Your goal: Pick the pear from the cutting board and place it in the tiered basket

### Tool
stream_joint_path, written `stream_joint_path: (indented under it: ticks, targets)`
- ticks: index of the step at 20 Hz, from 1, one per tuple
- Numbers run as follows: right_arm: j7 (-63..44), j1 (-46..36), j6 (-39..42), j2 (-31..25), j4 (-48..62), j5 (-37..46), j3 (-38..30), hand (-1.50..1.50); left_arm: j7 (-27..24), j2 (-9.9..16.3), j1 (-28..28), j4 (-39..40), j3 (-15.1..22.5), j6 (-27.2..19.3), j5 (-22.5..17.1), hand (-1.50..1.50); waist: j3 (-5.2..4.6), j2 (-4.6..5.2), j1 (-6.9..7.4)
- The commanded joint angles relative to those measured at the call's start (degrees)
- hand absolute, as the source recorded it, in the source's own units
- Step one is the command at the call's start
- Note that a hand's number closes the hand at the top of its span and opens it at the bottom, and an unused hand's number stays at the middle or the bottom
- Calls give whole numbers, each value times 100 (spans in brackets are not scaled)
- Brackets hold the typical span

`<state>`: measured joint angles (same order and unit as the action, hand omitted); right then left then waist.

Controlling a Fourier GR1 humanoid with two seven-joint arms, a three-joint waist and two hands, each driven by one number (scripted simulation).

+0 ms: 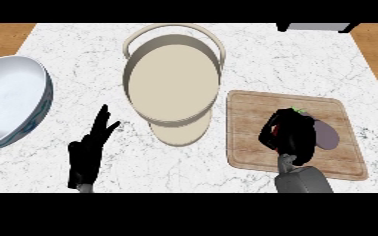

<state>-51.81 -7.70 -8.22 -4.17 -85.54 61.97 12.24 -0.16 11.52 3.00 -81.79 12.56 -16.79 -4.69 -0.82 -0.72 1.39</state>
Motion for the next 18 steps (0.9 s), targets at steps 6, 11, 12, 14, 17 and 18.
stream_joint_path:
  ticks: [6,11,12,14,17,18]
  targets:
    - [2113,381,2074,-863,-945,-503,1850,150,181,-19,254,77,-3,-180,99,0,78,38,-135]
    - [2033,849,2309,-1011,-2884,-1465,1133,150,104,17,357,0,-74,-100,52,0,80,37,-247]
    - [1713,968,2558,-958,-3480,-1454,1287,150,-39,64,263,277,-215,-51,17,0,73,32,-299]
    - [1321,762,2629,-654,-4042,-1752,954,150,0,128,312,210,-240,29,-34,0,73,33,-287]
    - [879,646,2814,-515,-5196,-2078,660,150,241,244,305,-113,-261,57,-57,0,76,19,-279]
    - [853,628,2944,-667,-5615,-2112,576,150,100,76,541,-125,-92,-67,59,0,76,16,-258]
